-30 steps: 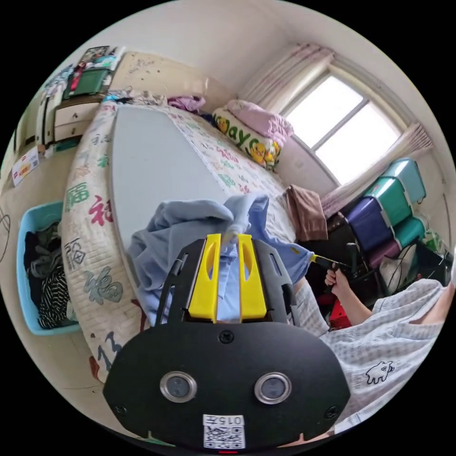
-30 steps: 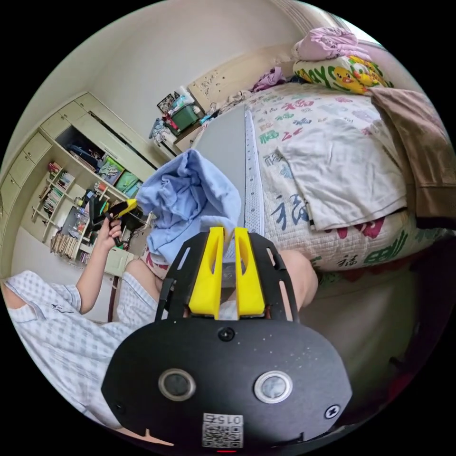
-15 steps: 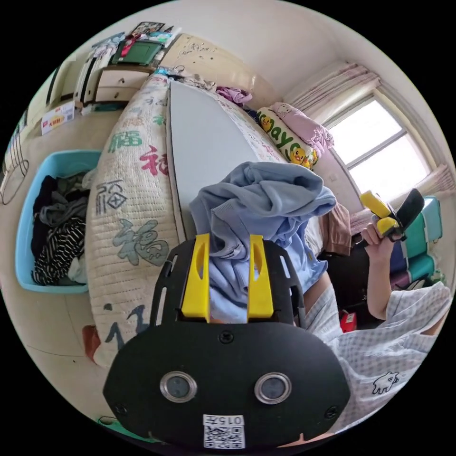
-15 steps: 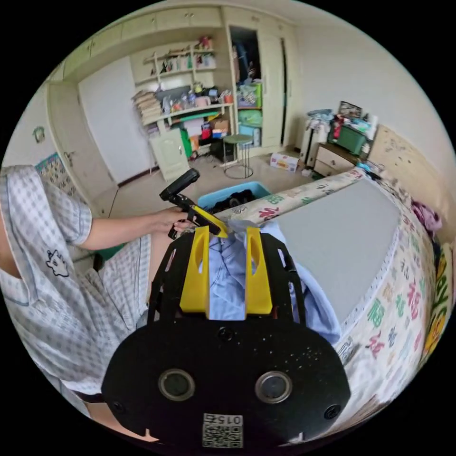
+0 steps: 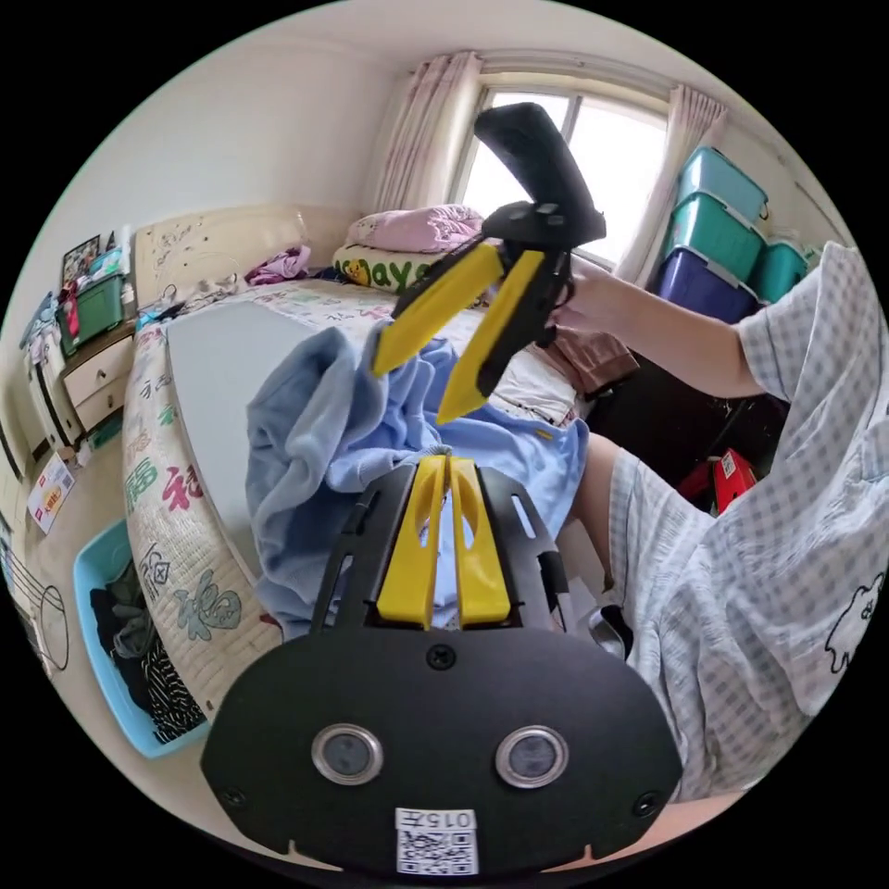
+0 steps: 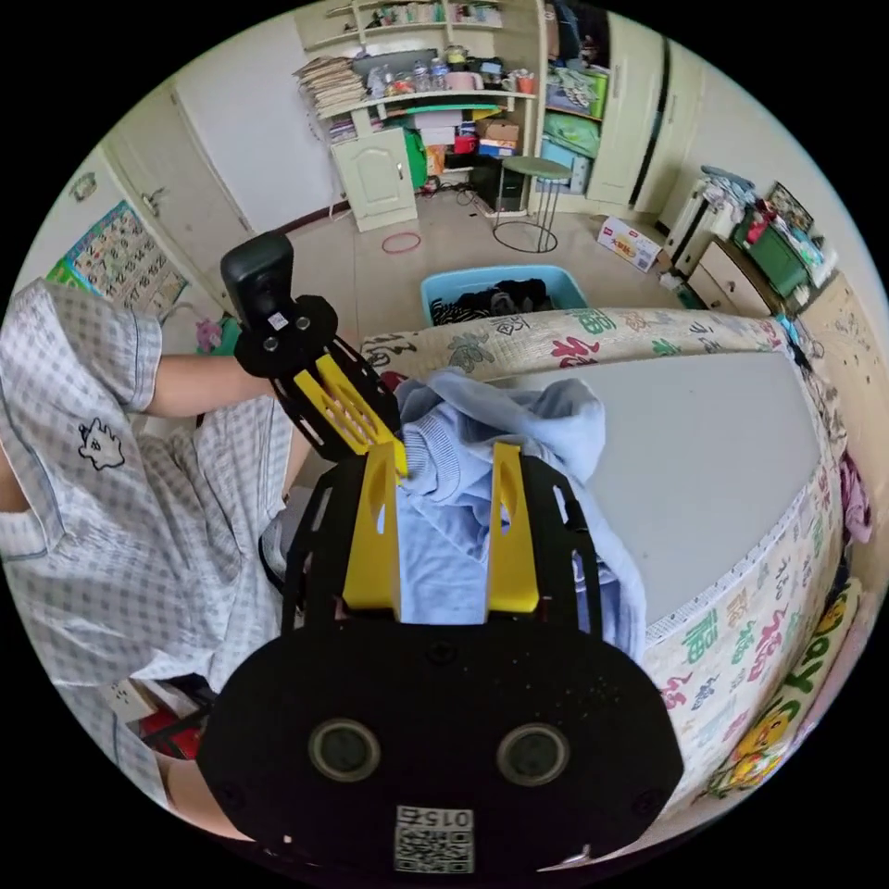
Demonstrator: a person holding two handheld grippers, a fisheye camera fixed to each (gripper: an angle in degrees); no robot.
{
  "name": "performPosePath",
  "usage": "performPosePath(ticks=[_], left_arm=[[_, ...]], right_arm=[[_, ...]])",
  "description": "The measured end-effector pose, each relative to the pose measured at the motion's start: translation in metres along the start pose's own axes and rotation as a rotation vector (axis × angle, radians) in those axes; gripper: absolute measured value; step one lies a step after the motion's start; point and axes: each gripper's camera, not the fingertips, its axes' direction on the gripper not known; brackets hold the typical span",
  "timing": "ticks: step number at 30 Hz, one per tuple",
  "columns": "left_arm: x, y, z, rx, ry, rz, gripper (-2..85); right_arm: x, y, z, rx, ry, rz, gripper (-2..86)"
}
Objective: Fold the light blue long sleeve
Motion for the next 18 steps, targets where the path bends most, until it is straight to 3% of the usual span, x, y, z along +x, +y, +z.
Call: performPosePath(ticks=[4,8,10,15,18], left_arm=[[0.006,0.022,0.008,-0.088,0.035,-0.031,-0.3],[0.007,0.042,-0.006,-0.102,0.013,-0.039,0.6],[-0.001,0.055,-0.02,-0.093,-0.018,-0.072,1.7],[-0.036,0.078,-0.032,-0.178,-0.154,-0.158,7.2],[-0.065,0.092,-0.034,-0.164,-0.119,-0.265,8.1]], right_arm=[[-0.024,-0.039,0.003,-0.162,0.079,-0.21,13.4],[-0.043,-0.067,-0.014,-0.162,0.102,-0.361,10.5],[-0.058,-0.086,-0.002,-0.29,0.143,-0.466,10.7],[-0.074,-0.11,0.027,-0.44,0.185,-0.538,10.3],[-0.072,-0.111,0.047,-0.506,0.171,-0.514,9.4]])
